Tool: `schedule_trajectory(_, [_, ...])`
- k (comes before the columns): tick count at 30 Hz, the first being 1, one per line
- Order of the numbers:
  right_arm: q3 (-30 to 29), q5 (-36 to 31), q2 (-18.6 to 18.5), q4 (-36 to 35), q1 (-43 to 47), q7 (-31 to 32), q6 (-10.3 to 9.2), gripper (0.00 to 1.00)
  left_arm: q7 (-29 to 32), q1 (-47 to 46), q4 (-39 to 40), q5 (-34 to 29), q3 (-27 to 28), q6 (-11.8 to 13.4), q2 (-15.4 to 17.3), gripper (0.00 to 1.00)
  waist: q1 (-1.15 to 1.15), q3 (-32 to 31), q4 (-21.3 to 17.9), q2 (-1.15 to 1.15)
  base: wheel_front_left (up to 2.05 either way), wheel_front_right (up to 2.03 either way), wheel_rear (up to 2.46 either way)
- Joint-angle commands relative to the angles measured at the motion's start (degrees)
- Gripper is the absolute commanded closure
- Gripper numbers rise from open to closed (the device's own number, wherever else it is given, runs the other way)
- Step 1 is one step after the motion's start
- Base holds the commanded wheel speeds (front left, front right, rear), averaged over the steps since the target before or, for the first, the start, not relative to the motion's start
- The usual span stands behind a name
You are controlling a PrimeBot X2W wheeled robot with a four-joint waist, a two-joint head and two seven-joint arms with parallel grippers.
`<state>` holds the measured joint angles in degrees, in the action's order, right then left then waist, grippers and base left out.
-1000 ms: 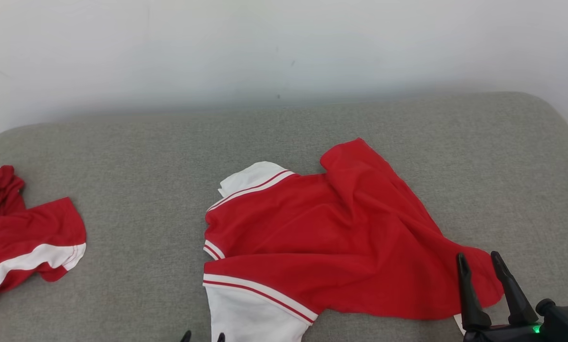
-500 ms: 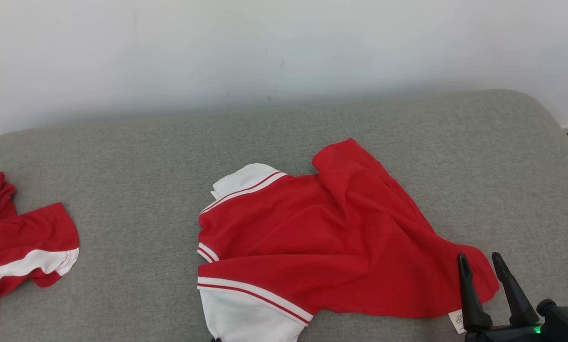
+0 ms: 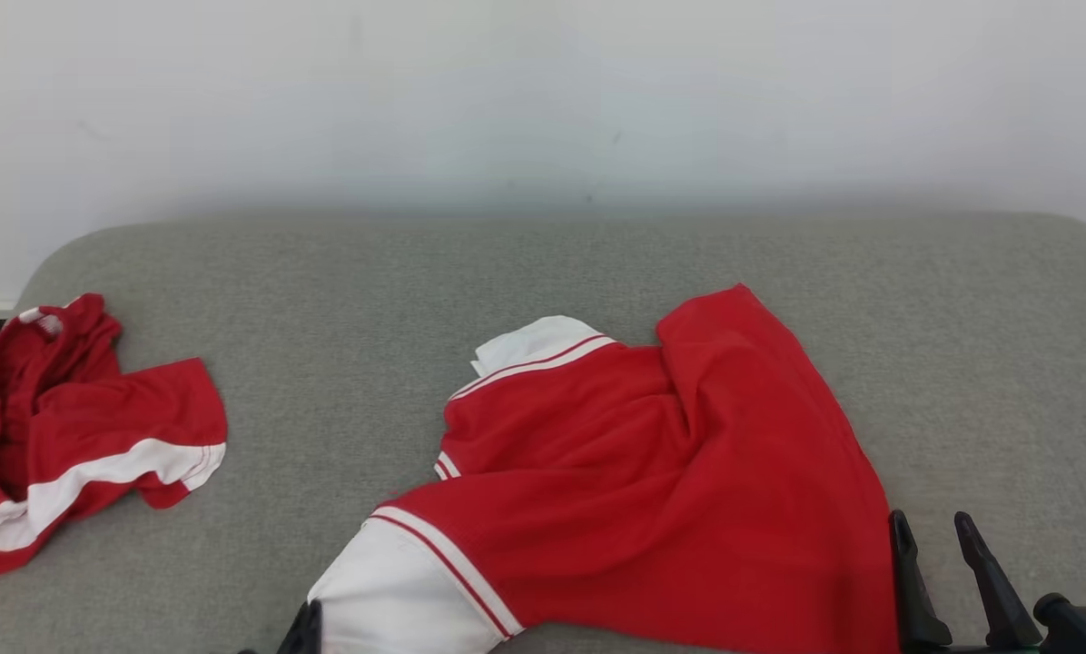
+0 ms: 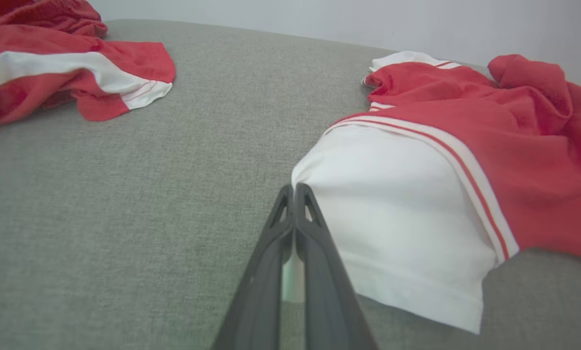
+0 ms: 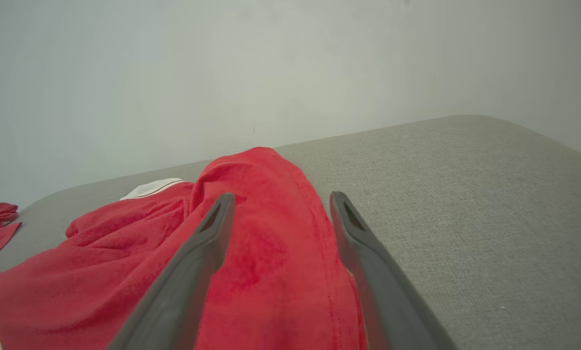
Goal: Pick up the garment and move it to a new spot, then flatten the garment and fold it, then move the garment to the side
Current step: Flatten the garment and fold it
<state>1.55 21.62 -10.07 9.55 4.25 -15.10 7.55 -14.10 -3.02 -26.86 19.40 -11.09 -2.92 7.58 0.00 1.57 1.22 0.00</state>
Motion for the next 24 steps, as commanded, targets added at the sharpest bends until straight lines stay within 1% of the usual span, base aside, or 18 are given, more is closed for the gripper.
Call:
schedule_trajectory(1, [-0.07,-0.24,0.27,0.22,0.39,-0.07,-0.13,0.00,0.15,1.45,1.00,0.26,0.49,0.47,0.65,1.00,0.00,-0.48,1.34,0.00,0.00,0.00,0.00])
schedule_trajectory(5, [-0.12,-0.33,0.34,0.96,0.13,-0.07,-0.13,0.00,1.22,4.72,3.17,1.29,1.02,1.35,0.84,1.00,0.00,-0.41,1.96,0.00,0.00,0.00,0.00])
schedule_trajectory(8, [-0.23,-0.18,0.12,1.48,-0.03,-0.08,-0.13,0.00,1.81,7.00,3.67,1.97,0.44,1.62,-0.02,1.00,0.00,-0.56,2.11,0.00,0.00,0.00,0.00])
schedule_trajectory(9, [-0.24,-0.15,0.04,1.58,-0.07,-0.08,-0.13,0.00,1.45,7.21,3.80,1.94,0.39,1.84,-0.12,0.84,0.00,-0.64,2.08,0.00,0.00,0.00,0.00])
schedule_trajectory(10, [-0.20,-0.21,-0.05,1.63,-0.12,-0.08,-0.13,0.00,1.16,7.35,3.90,1.85,0.44,1.90,-0.21,0.24,0.00,-0.75,2.01,0.00,0.00,0.00,0.00])
schedule_trajectory(11, [-0.34,-0.39,-0.14,1.52,-0.19,-0.08,-0.13,0.00,0.75,7.38,3.98,1.68,0.42,1.89,-0.37,0.00,0.00,-0.89,1.92,0.00,0.00,0.00,0.00])
schedule_trajectory(17, [-0.54,-0.94,-0.08,0.41,-0.05,-0.07,-0.13,0.00,-1.03,6.22,7.89,-0.50,2.17,2.96,-0.42,0.00,0.00,-2.15,1.05,0.00,0.00,0.00,0.00])
schedule_trajectory(21, [-0.05,-1.00,-0.15,-0.67,-0.13,-0.08,-0.13,0.00,-1.08,5.86,13.12,-2.71,4.56,2.38,-0.54,0.00,0.00,-2.81,0.18,0.00,0.00,0.00,0.00])
schedule_trajectory(24, [0.66,-1.06,-0.17,-1.65,-0.15,-0.07,-0.13,0.00,-1.10,6.30,15.23,-3.98,5.45,2.15,-0.90,0.00,0.00,-3.15,-0.30,0.00,0.00,0.00,0.00])
